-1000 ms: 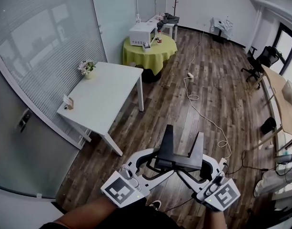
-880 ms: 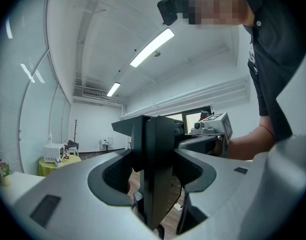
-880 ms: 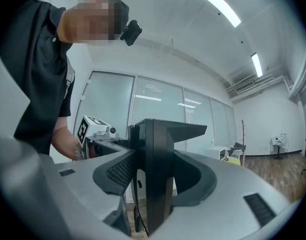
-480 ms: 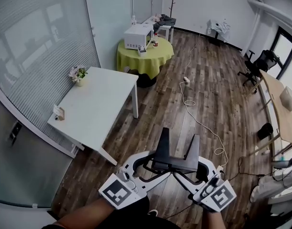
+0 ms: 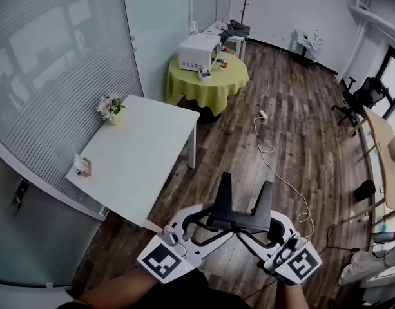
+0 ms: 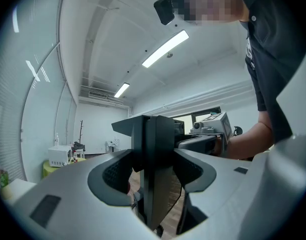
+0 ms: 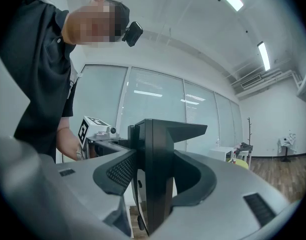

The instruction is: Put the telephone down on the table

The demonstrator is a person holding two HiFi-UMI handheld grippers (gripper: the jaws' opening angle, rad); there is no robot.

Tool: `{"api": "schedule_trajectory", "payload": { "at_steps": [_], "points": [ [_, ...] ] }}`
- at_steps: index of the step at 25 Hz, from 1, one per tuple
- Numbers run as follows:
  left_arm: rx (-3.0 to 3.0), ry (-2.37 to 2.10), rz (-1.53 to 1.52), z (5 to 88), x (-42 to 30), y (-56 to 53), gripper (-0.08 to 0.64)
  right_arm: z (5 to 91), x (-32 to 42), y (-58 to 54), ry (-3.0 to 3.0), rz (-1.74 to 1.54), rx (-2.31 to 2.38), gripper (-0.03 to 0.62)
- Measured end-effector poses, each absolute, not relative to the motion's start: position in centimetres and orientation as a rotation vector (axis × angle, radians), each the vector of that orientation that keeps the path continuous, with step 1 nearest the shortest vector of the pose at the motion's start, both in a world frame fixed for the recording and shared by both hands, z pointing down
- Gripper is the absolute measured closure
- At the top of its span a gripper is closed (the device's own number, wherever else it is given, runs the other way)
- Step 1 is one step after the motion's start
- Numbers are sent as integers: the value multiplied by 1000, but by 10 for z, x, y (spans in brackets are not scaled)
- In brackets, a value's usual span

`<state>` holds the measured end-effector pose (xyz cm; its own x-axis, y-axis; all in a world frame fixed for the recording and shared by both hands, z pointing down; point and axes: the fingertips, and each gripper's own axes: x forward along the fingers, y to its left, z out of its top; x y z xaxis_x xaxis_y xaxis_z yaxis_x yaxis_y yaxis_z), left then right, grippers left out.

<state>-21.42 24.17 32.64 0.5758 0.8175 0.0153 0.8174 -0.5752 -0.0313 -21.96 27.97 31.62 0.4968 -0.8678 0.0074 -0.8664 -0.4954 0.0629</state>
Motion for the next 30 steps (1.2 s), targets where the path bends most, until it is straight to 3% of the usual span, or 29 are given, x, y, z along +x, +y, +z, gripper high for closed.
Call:
{"api": "schedule_trajectory", "payload": {
  "at_steps": [14,30],
  "points": [
    [-2838,-1321,-58,346,-121,203,302,335,-123,241,-1672,-11,2613,359],
    [-2993,-953,-112,353,56,245,302,342,63,281,-1973,2,2369,359]
  ]
}}
